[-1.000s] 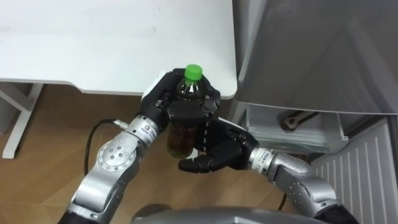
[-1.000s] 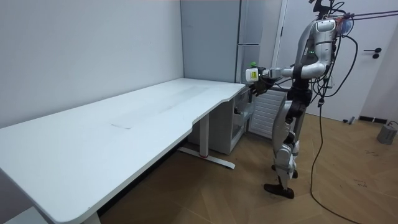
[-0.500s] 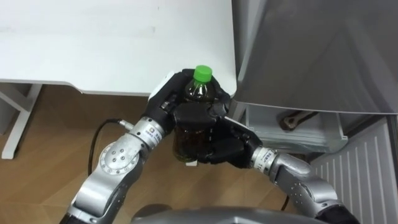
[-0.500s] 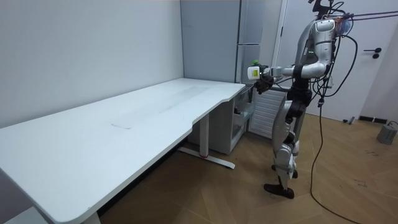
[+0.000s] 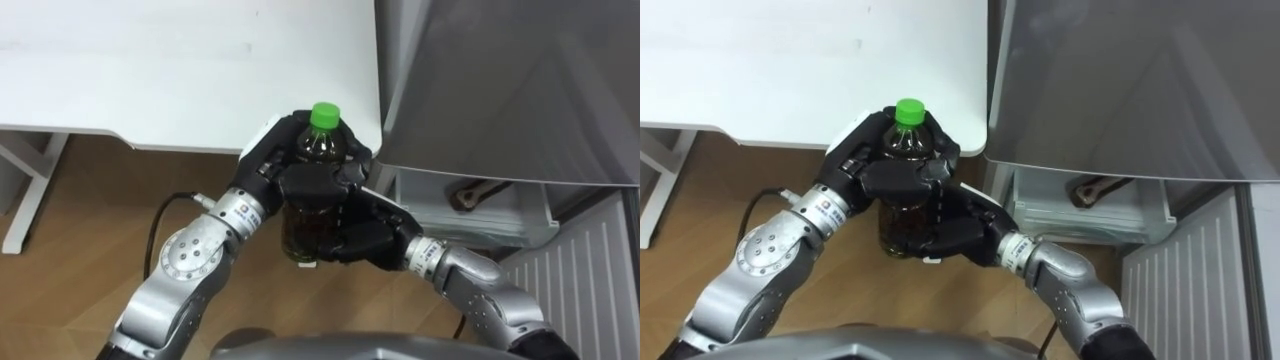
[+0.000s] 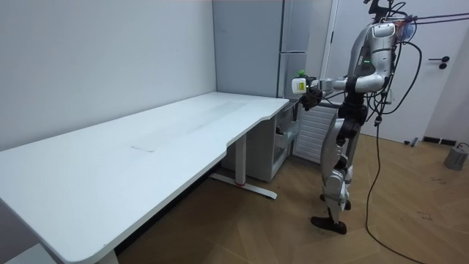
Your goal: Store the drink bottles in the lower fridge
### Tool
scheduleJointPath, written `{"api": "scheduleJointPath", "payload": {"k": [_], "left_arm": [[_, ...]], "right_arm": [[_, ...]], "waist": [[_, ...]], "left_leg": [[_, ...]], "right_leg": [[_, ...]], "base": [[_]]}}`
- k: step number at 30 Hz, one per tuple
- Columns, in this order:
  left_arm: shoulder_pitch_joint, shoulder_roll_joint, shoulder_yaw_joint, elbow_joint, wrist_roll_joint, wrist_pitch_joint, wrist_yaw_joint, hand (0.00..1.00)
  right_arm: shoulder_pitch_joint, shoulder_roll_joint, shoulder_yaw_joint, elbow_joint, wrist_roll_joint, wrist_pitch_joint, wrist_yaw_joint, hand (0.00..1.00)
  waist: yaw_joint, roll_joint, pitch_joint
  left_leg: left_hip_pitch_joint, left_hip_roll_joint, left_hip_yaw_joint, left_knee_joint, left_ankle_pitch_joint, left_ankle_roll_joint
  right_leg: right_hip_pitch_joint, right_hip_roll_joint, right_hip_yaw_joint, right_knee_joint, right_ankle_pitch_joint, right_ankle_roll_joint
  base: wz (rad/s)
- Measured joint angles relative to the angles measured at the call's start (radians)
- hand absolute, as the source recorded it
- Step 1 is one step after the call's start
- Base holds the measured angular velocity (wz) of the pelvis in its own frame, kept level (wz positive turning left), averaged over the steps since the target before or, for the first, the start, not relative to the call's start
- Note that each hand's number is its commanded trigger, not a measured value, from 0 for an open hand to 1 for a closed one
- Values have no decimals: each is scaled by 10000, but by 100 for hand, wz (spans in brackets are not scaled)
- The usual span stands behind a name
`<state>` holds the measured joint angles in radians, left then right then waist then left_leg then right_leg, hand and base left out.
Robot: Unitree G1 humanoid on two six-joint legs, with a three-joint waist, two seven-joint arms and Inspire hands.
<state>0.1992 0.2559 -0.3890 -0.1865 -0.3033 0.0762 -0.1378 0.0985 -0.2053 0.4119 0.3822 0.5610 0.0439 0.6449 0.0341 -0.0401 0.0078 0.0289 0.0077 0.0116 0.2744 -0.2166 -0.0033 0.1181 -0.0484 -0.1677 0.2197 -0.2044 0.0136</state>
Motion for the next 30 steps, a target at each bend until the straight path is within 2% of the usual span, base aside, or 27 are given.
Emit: {"api": "scheduleJointPath", "payload": {"k": [7, 11, 15, 22, 30], "left_arm": [[-1, 10, 35, 0, 8, -1, 0, 0], [-4, -7, 31, -2, 9, -5, 0, 0], [-8, -45, 35, -1, 13, -5, 0, 0], [-15, -92, 55, -233, 8, -130, -2, 0], [-77, -142, 188, -295, 9, -186, -1, 0]], "right_arm": [[17, 1, 106, 0, 60, 8, 92, 100], [16, 1, 363, -1, 256, 14, 133, 100], [15, 21, 832, -2, 260, 15, 622, 100], [20, -79, 1150, -1, 255, 407, 806, 100], [20, -237, 1158, -1, 254, 559, 914, 100]], "waist": [[-2, 1, 4], [-6, -1, 6], [-12, 3, 12], [-9, 31, 46], [-2, 41, 50]], "left_leg": [[-9, 0, 0, -5, 0, 0], [-10, 0, 0, -5, -1, -1], [-12, 0, 0, -6, -1, -1], [-42, -1, -1, 1, -1, 0], [-86, 0, 5, 2, -1, 0]], "right_leg": [[-4, 0, 0, -1, 0, 0], [-5, 1, -1, -1, 0, 0], [-5, 0, 0, -2, 0, 0], [-10, -1, 1, -2, -1, 1], [-55, -3, 7, -1, -1, 1]], "base": [[0], [0], [0], [0], [0]]}}
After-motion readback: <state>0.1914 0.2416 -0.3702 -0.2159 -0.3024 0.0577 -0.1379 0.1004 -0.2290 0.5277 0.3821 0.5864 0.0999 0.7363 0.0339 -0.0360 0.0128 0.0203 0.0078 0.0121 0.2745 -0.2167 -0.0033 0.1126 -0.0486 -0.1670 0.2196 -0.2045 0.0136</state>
